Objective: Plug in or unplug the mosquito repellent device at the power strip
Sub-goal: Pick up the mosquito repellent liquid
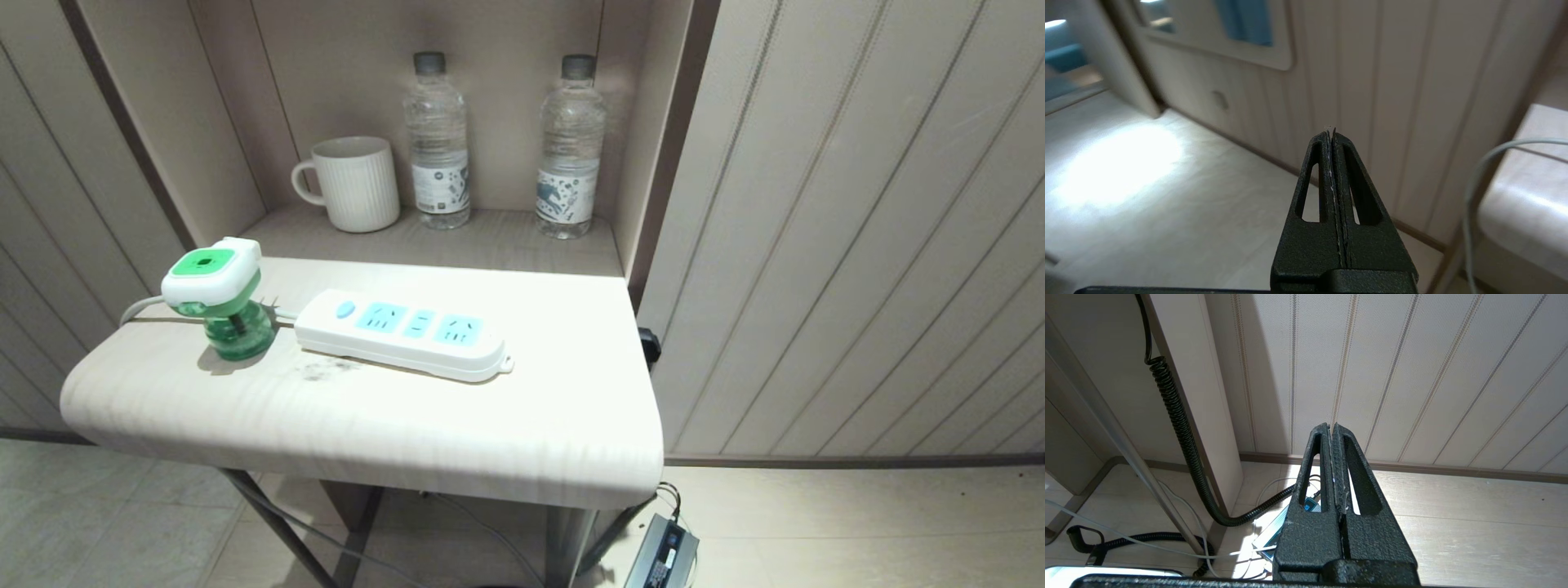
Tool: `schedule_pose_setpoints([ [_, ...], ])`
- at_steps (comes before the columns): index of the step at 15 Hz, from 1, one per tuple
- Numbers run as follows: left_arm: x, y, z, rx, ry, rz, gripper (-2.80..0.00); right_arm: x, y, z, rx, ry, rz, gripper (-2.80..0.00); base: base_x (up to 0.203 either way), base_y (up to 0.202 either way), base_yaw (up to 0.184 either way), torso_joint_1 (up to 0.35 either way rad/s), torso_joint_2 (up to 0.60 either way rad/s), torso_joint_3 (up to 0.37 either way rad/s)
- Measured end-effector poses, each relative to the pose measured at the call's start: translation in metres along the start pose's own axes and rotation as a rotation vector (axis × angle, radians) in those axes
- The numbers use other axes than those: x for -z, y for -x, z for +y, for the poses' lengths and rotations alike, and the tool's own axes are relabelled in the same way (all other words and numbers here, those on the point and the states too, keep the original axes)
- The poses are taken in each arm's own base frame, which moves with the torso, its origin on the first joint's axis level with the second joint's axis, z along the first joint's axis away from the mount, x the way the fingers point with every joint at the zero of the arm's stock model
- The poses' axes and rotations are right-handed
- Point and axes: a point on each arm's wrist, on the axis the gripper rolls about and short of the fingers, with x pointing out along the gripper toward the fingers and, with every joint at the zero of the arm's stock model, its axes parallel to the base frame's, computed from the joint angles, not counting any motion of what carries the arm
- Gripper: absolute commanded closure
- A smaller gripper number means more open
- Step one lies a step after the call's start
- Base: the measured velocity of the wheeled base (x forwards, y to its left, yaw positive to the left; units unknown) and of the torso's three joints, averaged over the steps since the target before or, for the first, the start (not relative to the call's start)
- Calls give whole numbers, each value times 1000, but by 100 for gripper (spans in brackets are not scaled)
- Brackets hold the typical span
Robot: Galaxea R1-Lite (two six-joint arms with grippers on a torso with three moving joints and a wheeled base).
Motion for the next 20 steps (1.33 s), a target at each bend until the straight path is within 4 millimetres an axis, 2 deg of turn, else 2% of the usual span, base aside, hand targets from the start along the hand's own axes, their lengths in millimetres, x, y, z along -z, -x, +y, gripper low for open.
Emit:
schedule_pose_setpoints([
  [2,36,2,-11,-26,-29,42,0,0,0,0,0,0,0,0,0,0,0,0,0,0],
  [5,105,-5,-34,5,-122,175,0,0,0,0,0,0,0,0,0,0,0,0,0,0],
  [8,147,-6,-46,-65,-153,242,0,0,0,0,0,0,0,0,0,0,0,0,0,0],
  [10,174,-7,-53,13,-153,266,0,0,0,0,0,0,0,0,0,0,0,0,0,0],
  [14,185,-7,-64,380,-59,214,0,0,0,0,0,0,0,0,0,0,0,0,0,0],
  [16,194,-3,-66,543,-40,305,0,0,0,0,0,0,0,0,0,0,0,0,0,0],
  [18,199,1,-65,638,-12,362,0,0,0,0,0,0,0,0,0,0,0,0,0,0],
  [20,199,5,-62,673,15,319,0,0,0,0,0,0,0,0,0,0,0,0,0,0],
])
